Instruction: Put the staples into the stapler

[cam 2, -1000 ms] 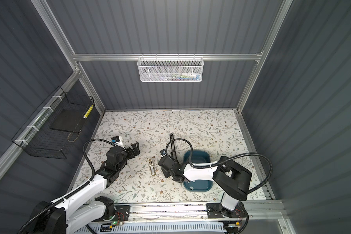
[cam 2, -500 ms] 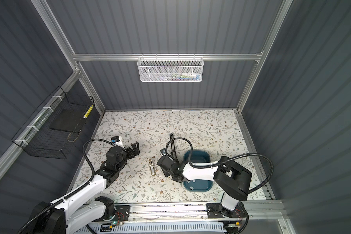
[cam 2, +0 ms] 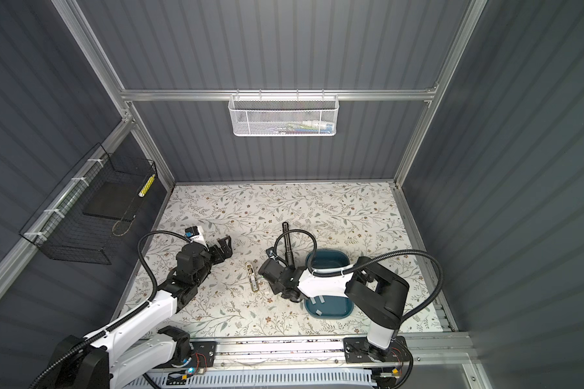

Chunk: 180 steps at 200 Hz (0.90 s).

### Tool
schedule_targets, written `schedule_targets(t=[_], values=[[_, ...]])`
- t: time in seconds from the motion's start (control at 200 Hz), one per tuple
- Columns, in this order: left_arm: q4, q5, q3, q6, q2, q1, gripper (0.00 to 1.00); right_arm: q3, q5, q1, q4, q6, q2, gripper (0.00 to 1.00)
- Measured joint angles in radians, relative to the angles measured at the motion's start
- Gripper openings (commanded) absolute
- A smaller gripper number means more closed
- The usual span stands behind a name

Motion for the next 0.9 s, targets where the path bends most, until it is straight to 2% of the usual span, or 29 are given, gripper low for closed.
schedule_targets(t=[0.41,0.66,0.901], values=[[0.0,0.001,0.0,0.0,0.0,0.0,1.0,0.0,-0.036,-0.011,-0.006,0.058,-0.004,0.29],[0.0,0.008,0.0,0.0,0.0,0.0,1.0,-0.001,-0.101,-0.014,-0.007,0.119,-0.012,0.22],[0.0,0.008,0.0,0.0,0.0,0.0,1.0,-0.002,-0.114,-0.015,-0.007,0.147,-0.014,0.17]])
